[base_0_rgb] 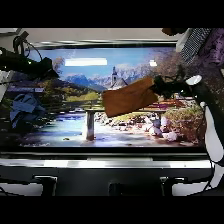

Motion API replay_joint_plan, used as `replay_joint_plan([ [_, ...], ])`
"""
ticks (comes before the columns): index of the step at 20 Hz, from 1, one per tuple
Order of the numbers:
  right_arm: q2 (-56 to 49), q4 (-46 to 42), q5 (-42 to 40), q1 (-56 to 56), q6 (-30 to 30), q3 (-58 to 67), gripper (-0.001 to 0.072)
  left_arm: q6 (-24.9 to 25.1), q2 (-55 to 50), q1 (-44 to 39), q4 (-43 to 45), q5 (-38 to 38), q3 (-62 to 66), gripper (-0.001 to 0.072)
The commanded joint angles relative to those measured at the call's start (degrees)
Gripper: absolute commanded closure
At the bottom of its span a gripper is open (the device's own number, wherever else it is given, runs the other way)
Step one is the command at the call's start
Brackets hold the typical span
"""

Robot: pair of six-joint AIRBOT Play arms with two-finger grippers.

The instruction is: Fold the clothes and pants, and hang the long-sleeved shirts on hangers.

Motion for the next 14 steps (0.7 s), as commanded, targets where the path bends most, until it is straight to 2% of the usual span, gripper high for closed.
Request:
replay_joint_plan([
  [1, 0.0, -3.7, -0.3, -6.5, 6.6, 7.6, 0.0680, 0.2, 0.0, 0.2, 0.2, 0.0, 0.0, 0.0689],
  [8, 0.5, -7.4, 0.0, -22.6, 14.6, 12.2, 0.0681, 0.2, 0.0, 2.7, 0.8, -0.1, 0.0, 0.0689],
  [11, 1.7, -14.1, 1.5, -29.0, 22.4, 12.2, 0.0683, 0.2, 0.0, 3.8, 0.8, -0.2, 0.0, 0.0689],
  [14, 2.3, -21.4, 8.7, -33.8, 29.7, 12.2, 0.0683, 0.2, 0.0, 4.5, 0.9, -0.2, 0.0, 0.0689],
])
